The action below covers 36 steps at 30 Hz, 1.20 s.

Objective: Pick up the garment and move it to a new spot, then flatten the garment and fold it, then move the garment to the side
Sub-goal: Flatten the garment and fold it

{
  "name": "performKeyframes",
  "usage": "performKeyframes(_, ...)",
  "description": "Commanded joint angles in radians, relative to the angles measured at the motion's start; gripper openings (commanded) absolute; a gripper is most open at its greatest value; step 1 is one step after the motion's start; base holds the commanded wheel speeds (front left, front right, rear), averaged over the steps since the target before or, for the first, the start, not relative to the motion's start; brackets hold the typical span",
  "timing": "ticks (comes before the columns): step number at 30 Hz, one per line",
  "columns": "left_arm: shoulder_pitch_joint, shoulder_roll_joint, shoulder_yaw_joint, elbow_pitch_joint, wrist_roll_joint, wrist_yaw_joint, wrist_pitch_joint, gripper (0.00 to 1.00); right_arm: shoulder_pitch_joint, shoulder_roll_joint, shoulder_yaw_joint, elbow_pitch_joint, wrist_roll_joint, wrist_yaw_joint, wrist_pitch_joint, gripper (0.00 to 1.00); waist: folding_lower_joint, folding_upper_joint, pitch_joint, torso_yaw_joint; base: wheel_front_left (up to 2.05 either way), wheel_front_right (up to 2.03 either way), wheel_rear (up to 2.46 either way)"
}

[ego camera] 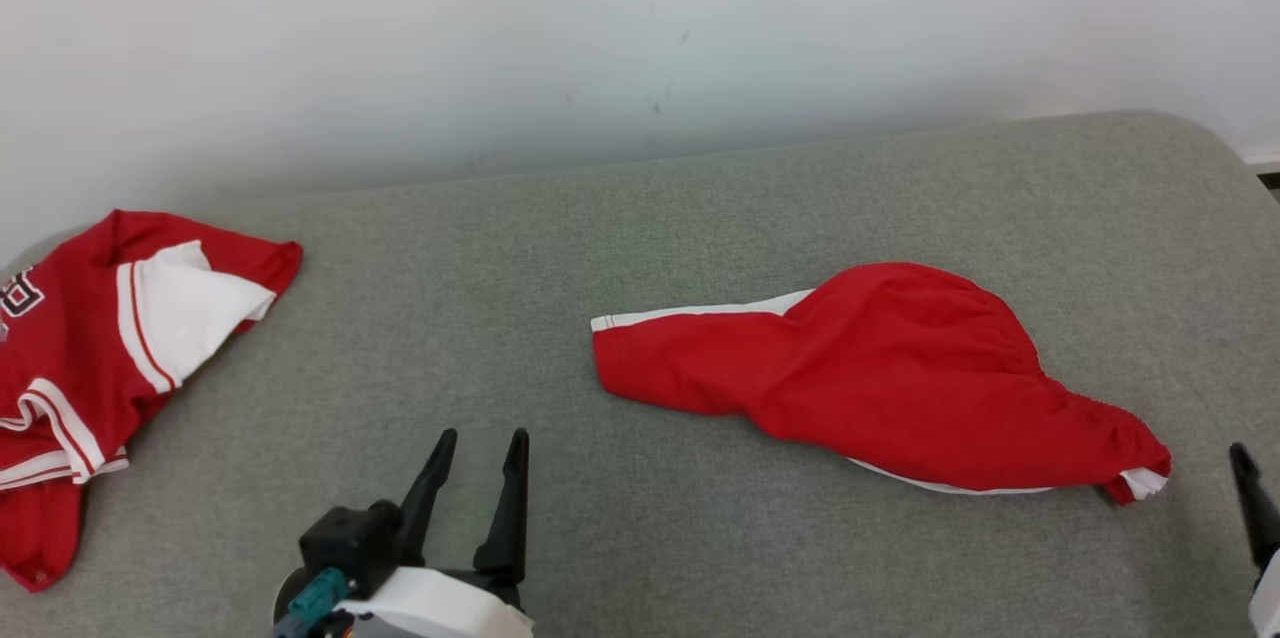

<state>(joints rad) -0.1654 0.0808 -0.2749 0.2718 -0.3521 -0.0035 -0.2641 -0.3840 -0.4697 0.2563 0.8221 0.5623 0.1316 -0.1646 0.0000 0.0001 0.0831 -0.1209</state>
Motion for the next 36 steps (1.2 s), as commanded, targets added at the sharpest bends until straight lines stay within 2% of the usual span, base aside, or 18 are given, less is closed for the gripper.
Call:
performKeyframes(1, 0.011, 0.005, 0.003, -0.003, -0.002, 0.002, 0.0, 1.0, 0.011, -0.007, -0.025, -0.031, -0.008, -0.002, -0.011, 1.0, 0.0, -0.0001, -0.007, 0.006, 0.0, 0.0, 0.0)
performKeyframes(3, 0.016, 0.006, 0.005, -0.004, -0.003, 0.002, 0.0, 1.0, 0.015, -0.008, -0.06, -0.08, -0.028, -0.002, -0.021, 1.0, 0.0, -0.0001, -0.01, 0.009, 0.0, 0.0, 0.0)
performKeyframes(7, 0.015, 0.005, 0.001, -0.006, -0.003, 0.003, 0.0, 1.0, -0.003, 0.038, -0.108, -0.199, -0.081, -0.002, -0.027, 1.0, 0.0, -0.0001, -0.01, 0.018, 0.0, 0.0, 0.0)
performKeyframes(12, -0.01, 0.0, -0.01, -0.01, -0.002, -0.001, 0.0, 1.0, -0.049, 0.105, -0.099, -0.284, -0.102, -0.002, 0.044, 1.0, 0.0, -0.0001, 0.014, 0.05, 0.0, 0.0, 0.0)
performKeyframes(15, -0.018, -0.001, -0.013, -0.011, -0.003, 0.0, 0.0, 1.0, -0.076, 0.112, -0.085, -0.295, -0.093, -0.002, 0.08, 1.0, 0.0, -0.0001, 0.032, 0.068, 0.0, 0.0, 0.0)
performKeyframes(25, -0.065, -0.01, -0.021, -0.008, -0.002, -0.004, 0.0, 1.0, -0.235, 0.076, -0.033, -0.188, 0.122, -0.002, 0.31, 1.0, 0.0, -0.0001, 0.121, 0.147, 0.0, 0.0, 0.0)
performKeyframes(27, -0.075, -0.012, -0.021, -0.008, 0.002, -0.003, 0.0, 1.0, -0.26, 0.043, -0.019, -0.16, 0.153, -0.002, 0.355, 1.0, 0.0, -0.0001, 0.134, 0.161, 0.0, 0.0, 0.0)
performKeyframes(36, -0.094, -0.016, -0.017, -0.007, 0.013, -0.006, 0.0, 1.0, -0.33, 0.017, 0.022, -0.026, 0.303, -0.002, 0.582, 1.0, 0.0, -0.0001, 0.162, 0.184, 0.0, 0.0, 0.0)
